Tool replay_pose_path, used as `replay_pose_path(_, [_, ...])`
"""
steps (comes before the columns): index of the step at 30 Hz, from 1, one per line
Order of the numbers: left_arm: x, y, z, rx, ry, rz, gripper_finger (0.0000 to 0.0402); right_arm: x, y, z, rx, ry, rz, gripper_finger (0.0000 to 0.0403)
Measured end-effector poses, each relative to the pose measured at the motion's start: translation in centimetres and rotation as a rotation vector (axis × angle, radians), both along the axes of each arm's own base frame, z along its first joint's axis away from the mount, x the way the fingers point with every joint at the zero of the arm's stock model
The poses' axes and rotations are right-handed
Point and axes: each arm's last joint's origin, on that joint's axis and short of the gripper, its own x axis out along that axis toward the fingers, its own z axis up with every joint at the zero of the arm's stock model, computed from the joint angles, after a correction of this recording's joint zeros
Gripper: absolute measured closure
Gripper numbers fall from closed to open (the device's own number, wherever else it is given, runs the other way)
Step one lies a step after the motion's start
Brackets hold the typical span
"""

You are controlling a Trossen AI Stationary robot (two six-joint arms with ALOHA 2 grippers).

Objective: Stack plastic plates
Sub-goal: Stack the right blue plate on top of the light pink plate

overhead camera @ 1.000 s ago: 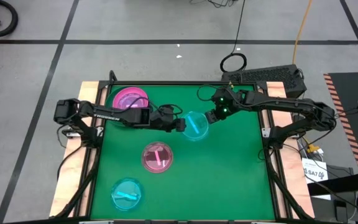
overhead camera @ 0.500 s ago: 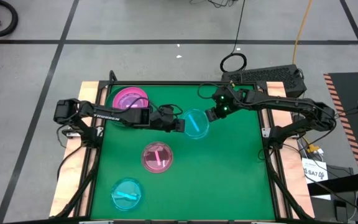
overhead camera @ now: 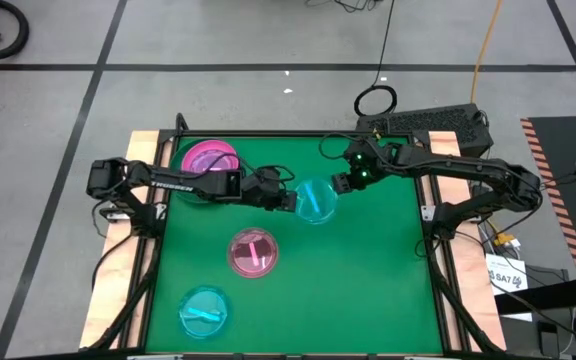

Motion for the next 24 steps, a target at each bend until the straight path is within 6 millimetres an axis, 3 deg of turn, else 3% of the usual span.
replay_pose_path(12, [-1.0, 3.6, 0.4, -0.079, 0.005, -0.072, 0.0393, -1.5, 0.5, -0.8, 0.018, 0.180, -0.006, 0.0189])
replay_pose_path(17, [-3.0, 5.5, 1.0, -0.073, 0.080, -0.075, 0.0392, -2.0, 0.7, -0.3, -0.002, 0.171, 0.016, 0.0168])
replay_pose_path(24, [-7.9, 8.3, 2.2, -0.078, 0.272, -0.018, 0.0391, -2.2, 0.8, 0.1, -0.024, 0.154, 0.048, 0.0166])
